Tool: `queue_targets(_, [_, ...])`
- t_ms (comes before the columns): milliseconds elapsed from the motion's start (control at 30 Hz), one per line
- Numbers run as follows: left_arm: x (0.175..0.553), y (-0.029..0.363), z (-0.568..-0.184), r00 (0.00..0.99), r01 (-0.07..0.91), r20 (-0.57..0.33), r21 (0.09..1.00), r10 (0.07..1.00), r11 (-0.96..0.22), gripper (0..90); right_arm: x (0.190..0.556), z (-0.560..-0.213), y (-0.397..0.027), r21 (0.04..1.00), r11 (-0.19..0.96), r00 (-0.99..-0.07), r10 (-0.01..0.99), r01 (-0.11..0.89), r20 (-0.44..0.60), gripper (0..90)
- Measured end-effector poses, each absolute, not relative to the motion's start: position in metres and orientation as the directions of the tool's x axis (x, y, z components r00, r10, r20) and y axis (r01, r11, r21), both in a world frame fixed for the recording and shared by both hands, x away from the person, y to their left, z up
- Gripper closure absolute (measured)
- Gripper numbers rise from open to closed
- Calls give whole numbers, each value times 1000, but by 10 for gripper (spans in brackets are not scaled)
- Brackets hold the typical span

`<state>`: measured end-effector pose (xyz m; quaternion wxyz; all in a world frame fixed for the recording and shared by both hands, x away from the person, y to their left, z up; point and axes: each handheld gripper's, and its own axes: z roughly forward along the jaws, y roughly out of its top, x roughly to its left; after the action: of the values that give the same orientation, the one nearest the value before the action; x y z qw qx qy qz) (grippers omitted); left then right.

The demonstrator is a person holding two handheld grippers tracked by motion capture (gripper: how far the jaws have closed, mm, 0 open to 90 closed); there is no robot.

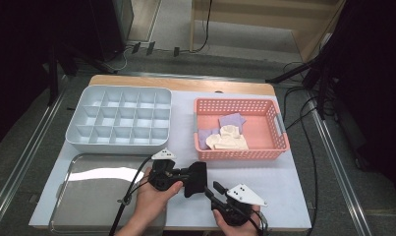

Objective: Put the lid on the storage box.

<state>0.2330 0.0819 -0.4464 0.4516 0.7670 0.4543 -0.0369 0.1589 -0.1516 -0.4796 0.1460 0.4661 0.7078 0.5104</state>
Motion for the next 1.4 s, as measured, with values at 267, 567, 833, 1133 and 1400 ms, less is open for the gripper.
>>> queue_targets(267, [232,95,-441,586,720,-449,671,674,-179,676,165,-478,-166,865,22,-503,820,502,271,424])
queue_targets(567, [234,115,-433,584,708,-431,685,688,-172,676,176,-473,-184,853,10,-469,839,522,277,300])
queue_targets(833, [234,129,-427,579,704,-426,692,695,-162,676,177,-479,-214,859,-22,-433,857,512,280,273])
queue_targets(1133, [235,149,-418,562,698,-419,703,713,-136,676,170,-477,-237,863,-27,-400,878,504,262,257])
queue_targets(1400, [238,163,-406,554,685,-410,719,724,-117,677,171,-480,-239,857,-32,-393,879,514,269,227])
